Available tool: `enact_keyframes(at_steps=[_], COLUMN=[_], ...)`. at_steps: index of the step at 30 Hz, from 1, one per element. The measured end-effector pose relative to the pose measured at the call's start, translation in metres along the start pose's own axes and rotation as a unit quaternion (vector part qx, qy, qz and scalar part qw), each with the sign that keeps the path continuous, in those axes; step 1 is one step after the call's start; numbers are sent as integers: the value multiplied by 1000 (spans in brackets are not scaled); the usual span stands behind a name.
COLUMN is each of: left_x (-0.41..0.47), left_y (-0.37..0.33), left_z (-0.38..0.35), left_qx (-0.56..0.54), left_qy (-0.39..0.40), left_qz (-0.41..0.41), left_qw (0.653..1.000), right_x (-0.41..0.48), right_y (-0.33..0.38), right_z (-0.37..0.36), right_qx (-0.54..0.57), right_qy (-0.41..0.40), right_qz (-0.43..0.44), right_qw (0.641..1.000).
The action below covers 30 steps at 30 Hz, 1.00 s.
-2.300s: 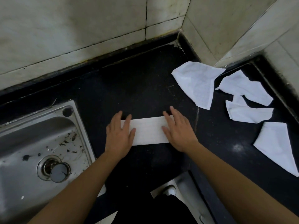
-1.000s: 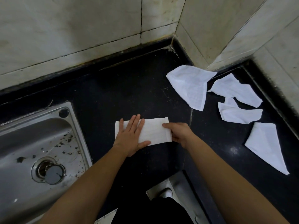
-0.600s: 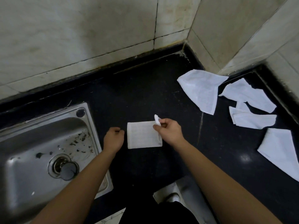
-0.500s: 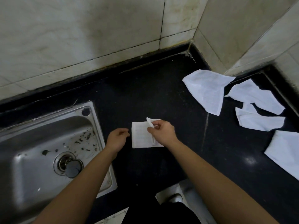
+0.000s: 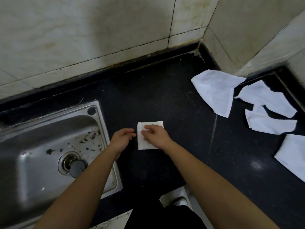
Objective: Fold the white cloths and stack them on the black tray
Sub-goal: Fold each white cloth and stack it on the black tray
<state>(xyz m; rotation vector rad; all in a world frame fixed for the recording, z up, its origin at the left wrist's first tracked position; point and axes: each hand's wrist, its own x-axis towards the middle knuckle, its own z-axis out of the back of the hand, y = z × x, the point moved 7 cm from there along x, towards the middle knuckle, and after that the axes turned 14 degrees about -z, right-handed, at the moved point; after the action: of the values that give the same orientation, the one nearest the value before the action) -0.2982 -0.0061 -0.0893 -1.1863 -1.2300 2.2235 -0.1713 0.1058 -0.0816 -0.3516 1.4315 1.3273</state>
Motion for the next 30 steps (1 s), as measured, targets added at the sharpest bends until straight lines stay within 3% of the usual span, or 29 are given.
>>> enact_keyframes(at_steps=[2, 3, 5, 6, 7, 9, 12, 17, 25, 28, 30], left_x=[0, -1, -6, -10, -16, -21, -15, 7, 17, 16, 17], left_y=[-1, -3, -15, -21, -26, -24, -9, 4, 15, 17, 17], left_z=[-3, -4, -7, -11, -18, -33, -45, -33, -31, -30, -31], left_qx=[18, 42, 195, 305, 399, 515, 605, 619, 594, 587, 584], left_qy=[-2, -2, 0, 7, 22, 81, 172, 203, 206, 192, 185], left_qz=[-7, -25, -135, -208, -267, -309, -310, -303, -314, -331, -335], left_qw=[1000, 999, 972, 929, 877, 795, 713, 696, 711, 714, 716], right_x=[-6, -12, -28, -34, -36, -29, -21, 4, 10, -2, -8], right_y=[-6, -9, -10, -11, -14, -23, -29, -36, -40, -32, -26], right_z=[18, 31, 51, 54, 53, 47, 41, 39, 37, 39, 52], right_qx=[31, -4, -152, -232, -309, -440, -549, -614, -606, -486, -360], right_qy=[-37, -87, -219, -261, -268, -213, -168, -156, -128, -114, -190], right_qz=[42, 84, 210, 264, 288, 257, 234, 177, 160, 134, 122], right_qw=[998, 993, 941, 899, 866, 834, 785, 753, 768, 856, 905])
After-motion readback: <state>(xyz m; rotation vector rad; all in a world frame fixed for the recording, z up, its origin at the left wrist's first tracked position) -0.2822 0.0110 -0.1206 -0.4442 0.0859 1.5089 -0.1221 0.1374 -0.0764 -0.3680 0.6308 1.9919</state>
